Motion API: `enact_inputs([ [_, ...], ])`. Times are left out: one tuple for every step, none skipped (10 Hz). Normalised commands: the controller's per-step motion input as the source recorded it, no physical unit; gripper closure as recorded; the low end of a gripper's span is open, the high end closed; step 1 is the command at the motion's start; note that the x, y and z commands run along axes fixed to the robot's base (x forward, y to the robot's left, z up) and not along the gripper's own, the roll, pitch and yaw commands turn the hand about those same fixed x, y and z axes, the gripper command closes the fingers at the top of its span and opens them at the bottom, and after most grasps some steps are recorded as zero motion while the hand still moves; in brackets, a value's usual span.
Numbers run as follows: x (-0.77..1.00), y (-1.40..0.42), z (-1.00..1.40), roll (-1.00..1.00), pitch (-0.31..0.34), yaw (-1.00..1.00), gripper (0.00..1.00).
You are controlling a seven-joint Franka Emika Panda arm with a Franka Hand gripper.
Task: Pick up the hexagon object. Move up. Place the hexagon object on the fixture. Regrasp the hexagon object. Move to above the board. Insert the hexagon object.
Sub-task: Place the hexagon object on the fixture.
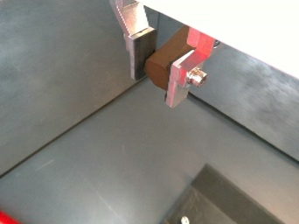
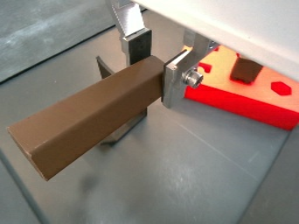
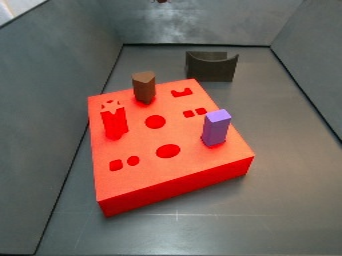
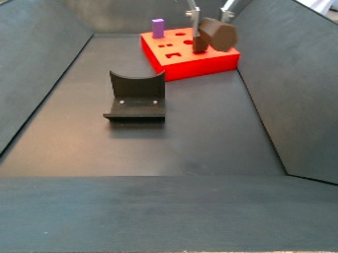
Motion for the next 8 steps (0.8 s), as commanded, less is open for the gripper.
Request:
enact_inputs([
  [1.00,-0.20,0.01,-0.11,0.141,-0.01,1.00],
  [1.00,-0.16,0.01,-0.09,0.144,0.00,1.00],
  [1.00,-0.13,0.00,-0.08,0.139,0.01,1.00],
  [1.00,-0.09,0.00,-0.08,0.139,0.01,1.00],
  [1.00,-0.08,0.00,-0.08,0.142,0.02,1.00],
  [1.00,-0.05,0.01,-0.08,0.148,0.02,1.00],
  [1.00,-0.14,-0.01,-1.00,-0.007,0.02,1.00],
  [1.00,-0.12,-0.02,-1.00,-0.004,0.01,1.00],
])
